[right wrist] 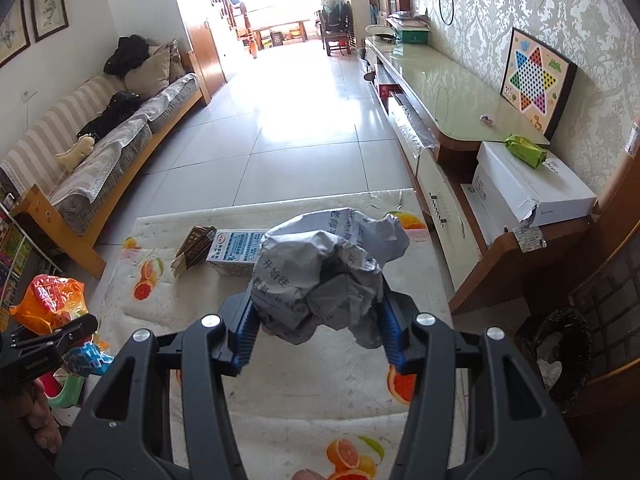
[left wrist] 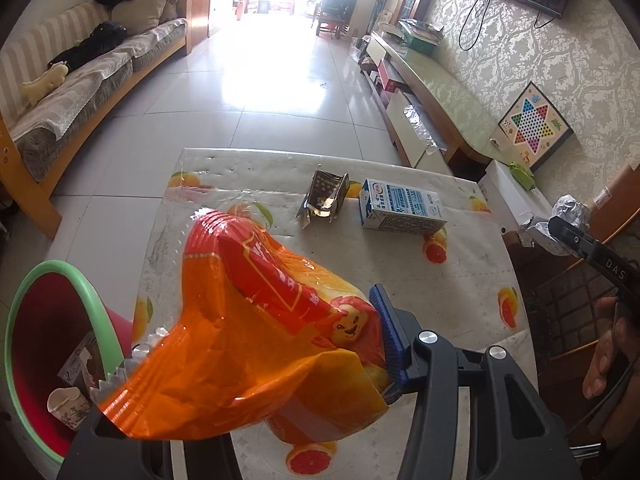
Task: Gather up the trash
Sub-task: 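Grasp the crumpled silver paper with the right tool while the left tool holds the orange bag, then carry both items to the bucket while the left tool drops the orange bag inside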
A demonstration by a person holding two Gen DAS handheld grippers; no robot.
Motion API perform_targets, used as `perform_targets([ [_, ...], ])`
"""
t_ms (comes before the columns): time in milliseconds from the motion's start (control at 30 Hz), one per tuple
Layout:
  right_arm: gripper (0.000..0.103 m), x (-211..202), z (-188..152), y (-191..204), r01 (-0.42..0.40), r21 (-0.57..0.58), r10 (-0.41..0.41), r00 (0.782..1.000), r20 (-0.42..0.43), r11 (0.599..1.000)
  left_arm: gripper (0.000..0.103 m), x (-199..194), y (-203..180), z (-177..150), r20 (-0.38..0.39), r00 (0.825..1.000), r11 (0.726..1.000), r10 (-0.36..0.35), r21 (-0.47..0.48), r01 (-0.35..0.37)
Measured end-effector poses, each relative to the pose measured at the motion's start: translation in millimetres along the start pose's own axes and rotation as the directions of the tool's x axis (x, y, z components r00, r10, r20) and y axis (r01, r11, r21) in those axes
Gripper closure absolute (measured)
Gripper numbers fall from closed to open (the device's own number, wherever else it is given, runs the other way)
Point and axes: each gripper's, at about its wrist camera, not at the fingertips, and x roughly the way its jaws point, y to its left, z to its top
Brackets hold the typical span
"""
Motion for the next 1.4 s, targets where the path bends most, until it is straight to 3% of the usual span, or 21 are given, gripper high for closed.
perform_targets([
  [367,0.053,-55.1,-36.5,54.0,-0.075,-0.078,0.075,0.997,-0.002,0.994,0.055,-65.8,22.7,-34.8,0.062,0.998,1.0,0.011,-0.009,-0.01],
  [767,0.053,-62.1,-55.9,138.7,-0.148,-0.186,0.144,0.989,-0.032,0.971,0.055,-118.4,89.1,-45.9,0.13,0.988,0.995,0.086,-0.064,-0.078],
  [1100,0.053,-49.3,-59.3,227.5,-0.239,-0.294,0.227,0.971,-0.077,0.925,0.055,-124.0,181.5,-54.0,0.109,0.974,0.966,0.197,-0.192,-0.174],
  [1400,0.053,-31.7,-61.2,302.7,-0.307,-0.379,0.281,0.952,-0.122,0.873,0.05,-106.4,248.1,-70.9,0.038,0.975,0.934,0.217,-0.299,-0.196],
])
